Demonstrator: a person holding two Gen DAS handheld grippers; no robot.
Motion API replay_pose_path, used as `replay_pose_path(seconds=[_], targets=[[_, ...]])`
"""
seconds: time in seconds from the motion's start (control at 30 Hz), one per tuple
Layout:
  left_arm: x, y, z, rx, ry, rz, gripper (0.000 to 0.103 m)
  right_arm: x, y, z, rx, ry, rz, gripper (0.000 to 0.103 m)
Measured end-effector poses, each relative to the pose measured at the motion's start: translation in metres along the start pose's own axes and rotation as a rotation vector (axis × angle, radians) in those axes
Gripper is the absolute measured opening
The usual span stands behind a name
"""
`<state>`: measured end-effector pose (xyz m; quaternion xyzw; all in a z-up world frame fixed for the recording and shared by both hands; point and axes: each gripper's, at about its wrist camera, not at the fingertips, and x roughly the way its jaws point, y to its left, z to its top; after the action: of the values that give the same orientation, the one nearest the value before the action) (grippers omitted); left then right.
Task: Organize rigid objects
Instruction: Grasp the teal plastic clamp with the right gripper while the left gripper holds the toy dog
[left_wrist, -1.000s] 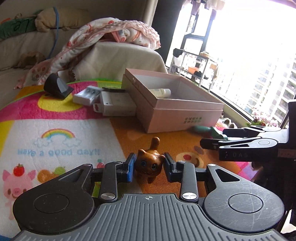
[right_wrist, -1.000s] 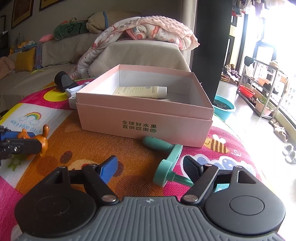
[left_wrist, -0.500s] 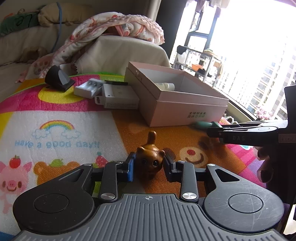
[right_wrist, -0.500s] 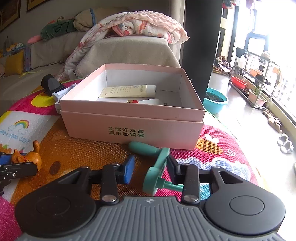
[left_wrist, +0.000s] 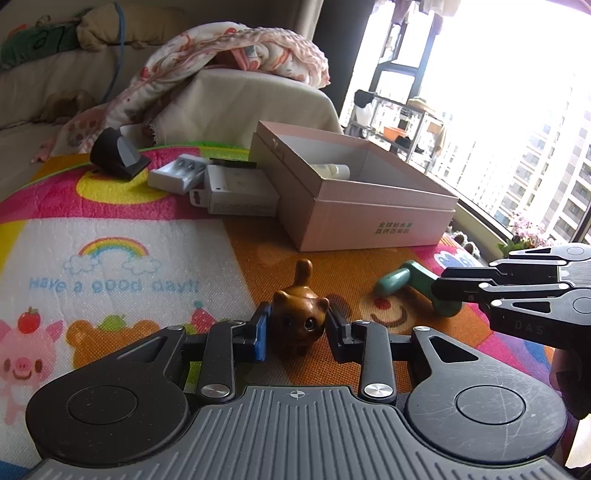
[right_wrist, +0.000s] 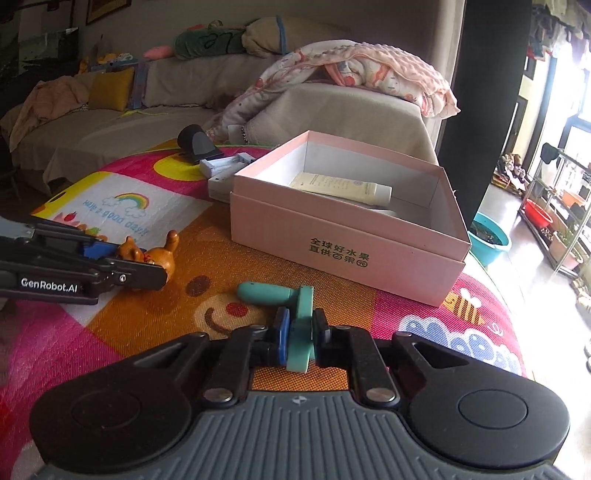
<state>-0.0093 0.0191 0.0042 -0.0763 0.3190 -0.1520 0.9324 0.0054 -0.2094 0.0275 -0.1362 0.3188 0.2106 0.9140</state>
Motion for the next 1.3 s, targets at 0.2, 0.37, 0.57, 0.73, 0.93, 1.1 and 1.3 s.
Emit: replay_pose_path(seconds=[0.2,0.37,0.57,0.73,0.93,1.1,1.3], targets=[[0.0,0.0,0.0,0.001,0.0,0.002,0.035,-0.009,-0.009,-0.013,-0.025,-0.008,-0.104,0.058],[0.0,-0.005,-0.001,0.032,0.005,0.027,0.033,-0.007,-0.02,-0.019,-0.069,-0.009,-0.225,0.058],[0.001,-0.014,-0.002,0.079,0.014,0.062,0.033,-0.006,-0.04,-0.019,0.071,0.0,-0.233,0.058],[0.002,-0.015,-0.002,0.084,0.018,0.071,0.033,-0.01,-0.039,-0.011,0.184,-0.042,-0.145,0.071],[0.003,-0.021,-0.002,0.119,0.02,0.096,0.033,0.01,-0.015,0.001,0.149,-0.026,-0.147,0.075],[0.003,-0.02,-0.002,0.103,0.018,0.087,0.033,0.034,-0.014,0.006,0.191,0.049,-0.17,0.076],[0.002,-0.014,-0.002,0.069,0.014,0.072,0.033,0.038,-0.02,0.002,0.231,0.052,-0.172,0.077]])
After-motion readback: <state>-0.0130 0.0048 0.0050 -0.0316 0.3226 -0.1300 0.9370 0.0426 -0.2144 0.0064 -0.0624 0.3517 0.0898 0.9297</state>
